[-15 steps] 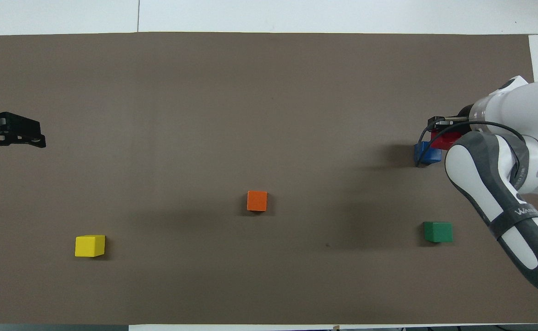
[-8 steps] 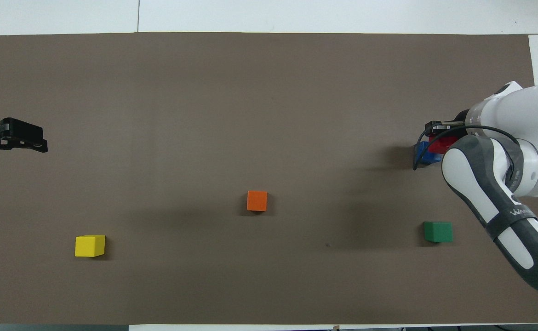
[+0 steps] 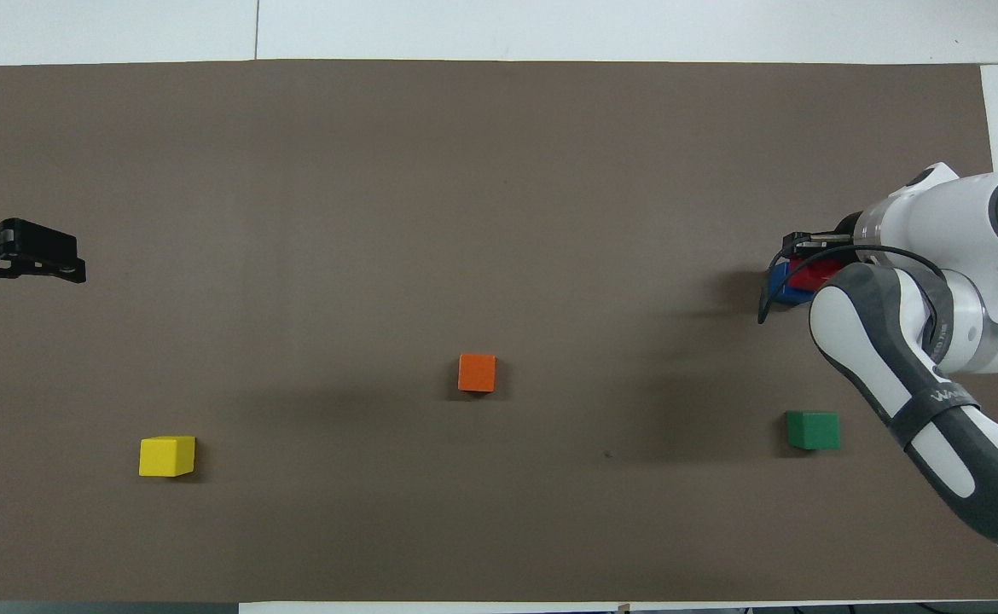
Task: Transfer red block to right arm and stack on blue block
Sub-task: 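Lower the red cube onto the blue cube and open the right gripper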
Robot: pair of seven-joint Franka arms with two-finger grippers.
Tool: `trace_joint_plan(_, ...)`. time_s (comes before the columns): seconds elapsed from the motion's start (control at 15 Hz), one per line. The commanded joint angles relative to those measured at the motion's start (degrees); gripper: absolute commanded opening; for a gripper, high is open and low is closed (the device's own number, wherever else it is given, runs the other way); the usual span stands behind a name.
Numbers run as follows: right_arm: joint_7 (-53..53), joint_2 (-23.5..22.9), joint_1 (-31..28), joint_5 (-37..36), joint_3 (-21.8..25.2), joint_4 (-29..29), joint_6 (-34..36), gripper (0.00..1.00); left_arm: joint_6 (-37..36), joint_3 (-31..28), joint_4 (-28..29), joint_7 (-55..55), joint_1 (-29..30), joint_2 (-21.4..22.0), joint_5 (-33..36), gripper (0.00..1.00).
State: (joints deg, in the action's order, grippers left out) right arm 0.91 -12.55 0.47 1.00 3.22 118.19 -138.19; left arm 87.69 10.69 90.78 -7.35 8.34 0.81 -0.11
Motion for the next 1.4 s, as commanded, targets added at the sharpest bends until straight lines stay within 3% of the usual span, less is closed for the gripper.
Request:
trace_joint_plan(0.0,-0.03,0.42,-0.56,-0.91,-0.58,0.99,-1.21,0.00,-0.15,-0.40,1.06,0.50,-0.26,1.13,0.73,1.00)
trace_joint_plan(1.26,-0.20,0.77,-0.38,-0.91,-0.58,1.70,-0.68,0.00,-0.15,-0.49,1.06,0.50,-0.17,1.13,0.73,1.00)
trace_joint_plan(1.33,-0.12,0.77,-0.38,-0.91,-0.58,1.61,-0.68,0.24,-0.15,-0.41,1.06,0.50,-0.17,1.13,0.73,1.00)
